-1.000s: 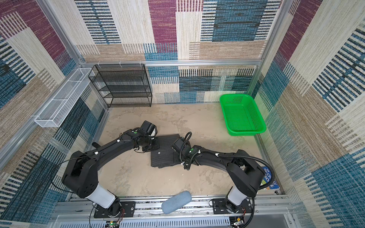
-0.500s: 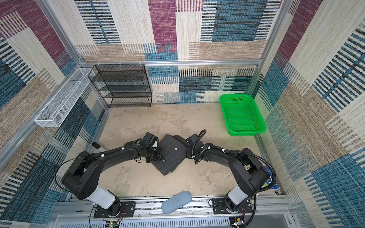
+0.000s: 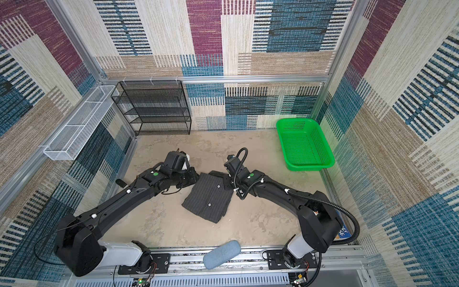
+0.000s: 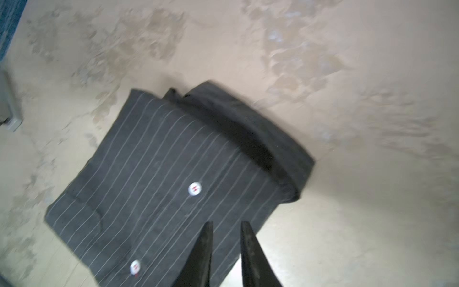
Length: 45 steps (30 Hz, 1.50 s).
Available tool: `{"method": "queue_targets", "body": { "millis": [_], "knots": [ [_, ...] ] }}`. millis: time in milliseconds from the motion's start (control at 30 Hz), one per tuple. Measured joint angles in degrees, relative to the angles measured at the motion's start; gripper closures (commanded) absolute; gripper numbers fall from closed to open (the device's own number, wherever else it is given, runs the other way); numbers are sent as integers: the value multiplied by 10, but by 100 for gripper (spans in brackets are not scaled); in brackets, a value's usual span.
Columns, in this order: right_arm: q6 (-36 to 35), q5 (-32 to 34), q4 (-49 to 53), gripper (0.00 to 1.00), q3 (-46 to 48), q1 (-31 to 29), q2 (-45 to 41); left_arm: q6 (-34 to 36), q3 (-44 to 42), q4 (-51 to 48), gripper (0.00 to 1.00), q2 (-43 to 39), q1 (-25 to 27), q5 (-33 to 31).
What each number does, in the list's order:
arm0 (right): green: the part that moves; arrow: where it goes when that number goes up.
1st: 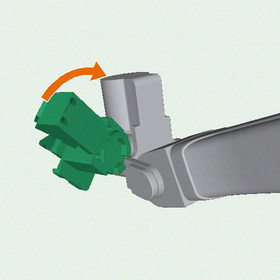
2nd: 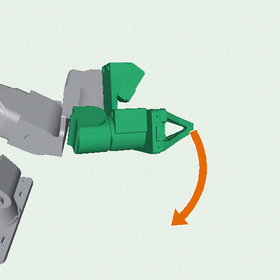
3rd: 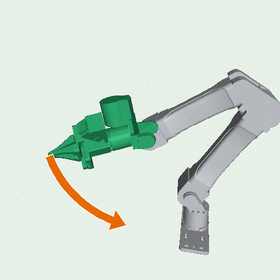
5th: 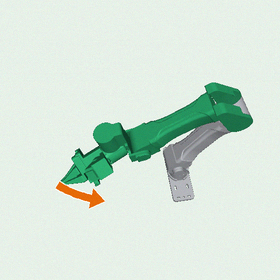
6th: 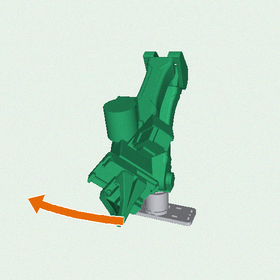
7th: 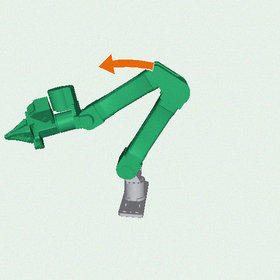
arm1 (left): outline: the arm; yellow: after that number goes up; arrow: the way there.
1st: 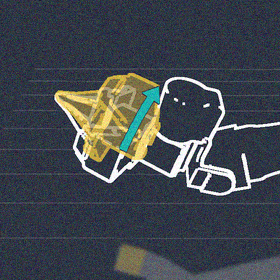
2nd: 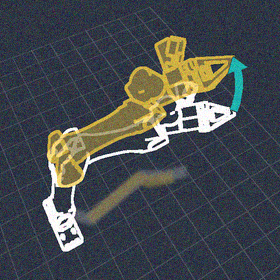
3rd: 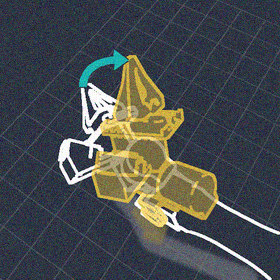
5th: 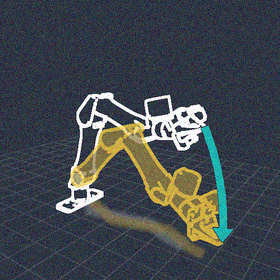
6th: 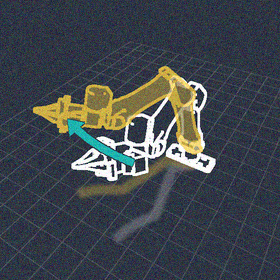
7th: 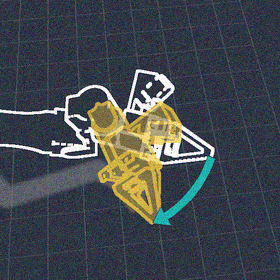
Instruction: Fold and stack the long sleeve shirts
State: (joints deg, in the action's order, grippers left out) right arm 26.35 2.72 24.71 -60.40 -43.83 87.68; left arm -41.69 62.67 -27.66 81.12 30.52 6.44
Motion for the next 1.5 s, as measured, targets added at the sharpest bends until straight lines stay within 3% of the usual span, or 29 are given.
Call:
{"method": "queue_targets", "body": {
  "millis": [167, 567, 700, 900, 1167, 1300, 1500],
  "knots": [
    [62, -12, -23, 77, 8, -56, 33, 33, 30, 26, 100, 98, -16, 26],
    [106, -21, -46, 77, 3, -59, 142, 43, 8, 113, 100, 244, -38, 29],
    [88, -5, -34, 73, -25, -40, 145, 43, 6, 111, 100, 217, -43, 28],
    [48, 23, -14, 69, -70, -22, 124, 44, 10, 48, 92, 83, -45, 31],
    [39, -8, -14, 69, -52, -39, 82, 13, -171, 26, 91, -94, -42, 75],
    [63, -31, -28, 69, -9, -66, 75, -16, -261, 65, 95, -93, -41, 77],
    [110, -45, -47, 67, 58, -69, 73, -37, -303, 157, 98, -33, -42, 73]
  ]
}}
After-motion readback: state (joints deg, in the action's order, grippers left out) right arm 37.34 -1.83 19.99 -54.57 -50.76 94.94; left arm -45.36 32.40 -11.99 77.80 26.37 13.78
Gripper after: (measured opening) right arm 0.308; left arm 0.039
